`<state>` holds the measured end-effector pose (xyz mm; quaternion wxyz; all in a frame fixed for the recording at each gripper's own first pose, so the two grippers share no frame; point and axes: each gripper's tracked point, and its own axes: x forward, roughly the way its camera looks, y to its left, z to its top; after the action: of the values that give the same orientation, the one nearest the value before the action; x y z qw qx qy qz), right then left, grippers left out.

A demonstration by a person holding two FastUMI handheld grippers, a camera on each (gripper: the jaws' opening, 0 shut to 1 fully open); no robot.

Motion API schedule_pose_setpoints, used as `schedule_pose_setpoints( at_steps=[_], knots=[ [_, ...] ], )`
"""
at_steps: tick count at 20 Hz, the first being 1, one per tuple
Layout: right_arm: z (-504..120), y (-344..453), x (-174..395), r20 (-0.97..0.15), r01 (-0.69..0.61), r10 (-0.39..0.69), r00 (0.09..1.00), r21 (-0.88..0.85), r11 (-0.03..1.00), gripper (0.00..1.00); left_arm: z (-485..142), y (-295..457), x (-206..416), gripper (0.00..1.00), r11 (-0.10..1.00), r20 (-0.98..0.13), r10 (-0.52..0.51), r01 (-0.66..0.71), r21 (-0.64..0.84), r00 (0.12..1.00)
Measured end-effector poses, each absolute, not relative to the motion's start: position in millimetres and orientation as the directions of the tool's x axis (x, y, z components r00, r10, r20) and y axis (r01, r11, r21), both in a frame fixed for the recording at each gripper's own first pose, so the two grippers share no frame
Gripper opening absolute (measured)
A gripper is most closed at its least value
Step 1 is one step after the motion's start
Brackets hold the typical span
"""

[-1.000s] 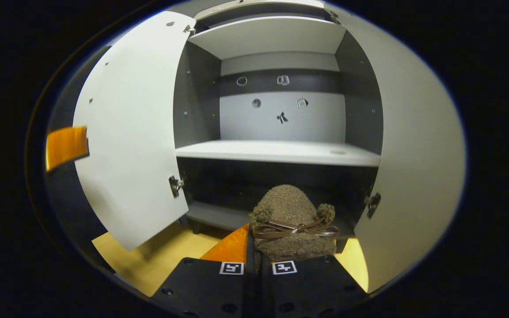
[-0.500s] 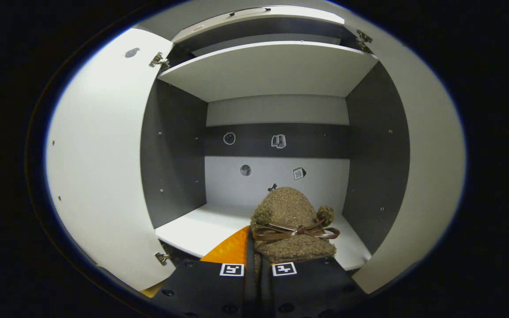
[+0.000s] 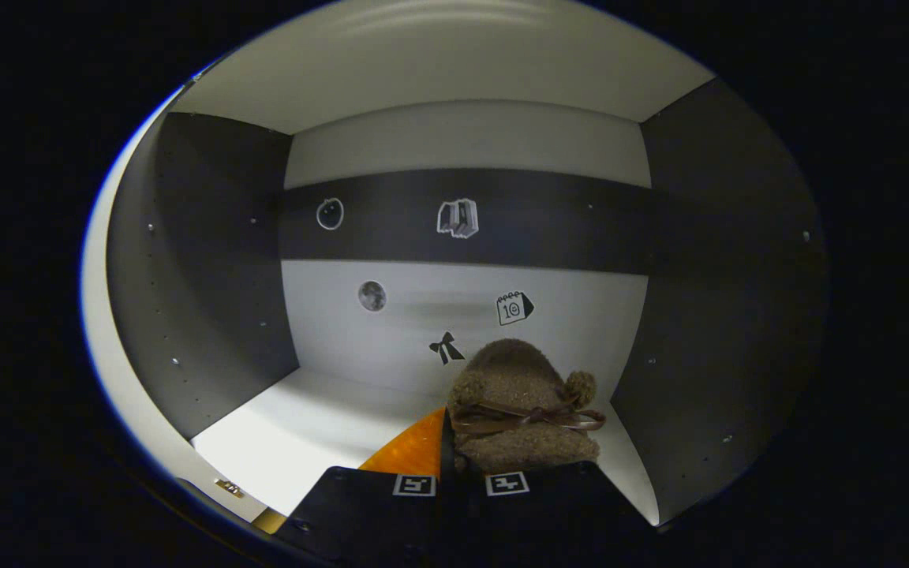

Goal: Grab one shoe with the right hand and put it into the shoe cabinet, grab the other shoe with the left hand and put it into the shoe cabinet; then close the right door with the right hand and the left door with the left hand.

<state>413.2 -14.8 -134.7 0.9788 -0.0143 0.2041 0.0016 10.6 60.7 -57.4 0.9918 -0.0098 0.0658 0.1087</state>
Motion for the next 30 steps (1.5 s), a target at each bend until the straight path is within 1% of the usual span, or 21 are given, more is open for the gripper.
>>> schedule_pose_setpoints(
  at_steps=[3, 5, 7, 8, 9, 10, 11, 12, 14, 16, 20, 23, 25, 27, 30],
  knots=[
    [-177, -18, 422, -0.497, 0.01, -0.007, 0.868, 0.004, 1.0, 0.08, -61, 63, 12, 0.94, 0.975, -0.143, 0.219, -0.222, -0.009, 0.965],
    [-191, -21, 424, -0.532, 0.034, -0.025, 0.846, 0.007, 0.999, 0.08, -61, 64, 14, 0.94, 0.976, -0.145, 0.216, -0.218, 0.002, 0.965],
    [-191, -18, 423, -0.542, 0.042, -0.018, 0.84, 0.033, 0.999, 0.19, -63, 64, 15, 0.94, 0.977, -0.151, 0.212, -0.213, 0.009, 0.966],
    [-190, -17, 423, -0.544, 0.045, -0.015, 0.839, 0.043, 0.998, 0.42, -63, 65, 15, 0.94, 0.977, -0.152, 0.21, -0.211, 0.01, 0.966],
    [-188, -15, 418, -0.55, 0.044, -0.011, 0.835, 0.046, 0.998, 0.49, -63, 64, 15, 0.94, 0.978, -0.153, 0.207, -0.208, 0.008, 0.966],
    [-185, -13, 411, -0.551, 0.033, -0.003, 0.834, 0.045, 0.998, 0.6, -62, 64, 15, 0.94, 0.979, -0.151, 0.202, -0.204, 0.004, 0.968],
    [-179, -10, 404, -0.548, 0.023, 0.005, 0.837, 0.044, 0.999, 0.66, -61, 63, 14, 0.94, 0.98, -0.149, 0.198, -0.2, 0.001, 0.969],
    [-174, -7, 396, -0.547, 0.009, 0.016, 0.837, 0.043, 0.999, 0.84, -59, 62, 15, 0.94, 0.981, -0.145, 0.191, -0.194, -0.001, 0.971],
    [-165, 3, 374, -0.548, -0.032, 0.048, 0.835, 0.038, 0.999, 0.98, -58, 59, 13, 0.94, 0.984, -0.142, 0.179, -0.181, 0.002, 0.973],
    [-148, 5, 352, -0.525, -0.059, 0.051, 0.85, 0.002, 0.998, 0.98, -57, 55, 9, 0.94, 0.986, -0.139, 0.164, -0.165, 0.003, 0.977],
    [-91, 9, 306, -0.388, -0.091, 0.063, 0.919, -0.054, 0.994, 0.98, -71, 42, -1, 0.95, 0.994, -0.16, 0.098, -0.105, -0.041, 0.982],
    [-59, 19, 251, -0.292, -0.126, 0.111, 0.95, -0.034, 0.991, 0.98, -94, 30, -8, 0.95, 0.995, -0.193, 0.032, -0.049, -0.083, 0.981],
    [-54, 19, 211, -0.243, -0.128, 0.118, 0.963, -0.026, 0.991, 0.98, -117, 26, -12, 0.95, 0.997, -0.227, -0.002, -0.016, -0.08, 0.974],
    [-57, 14, 173, -0.196, -0.114, 0.101, 0.975, -0.056, 0.992, 0.98, -146, 22, -16, 0.94, 0.997, -0.261, -0.028, 0.008, -0.075, 0.965],
    [-70, 10, 128, -0.134, -0.091, 0.075, 0.988, -0.115, 0.989, 0.98, -200, 6, -25, 0.94, 0.989, -0.324, -0.108, 0.068, -0.133, 0.94]
  ],
)
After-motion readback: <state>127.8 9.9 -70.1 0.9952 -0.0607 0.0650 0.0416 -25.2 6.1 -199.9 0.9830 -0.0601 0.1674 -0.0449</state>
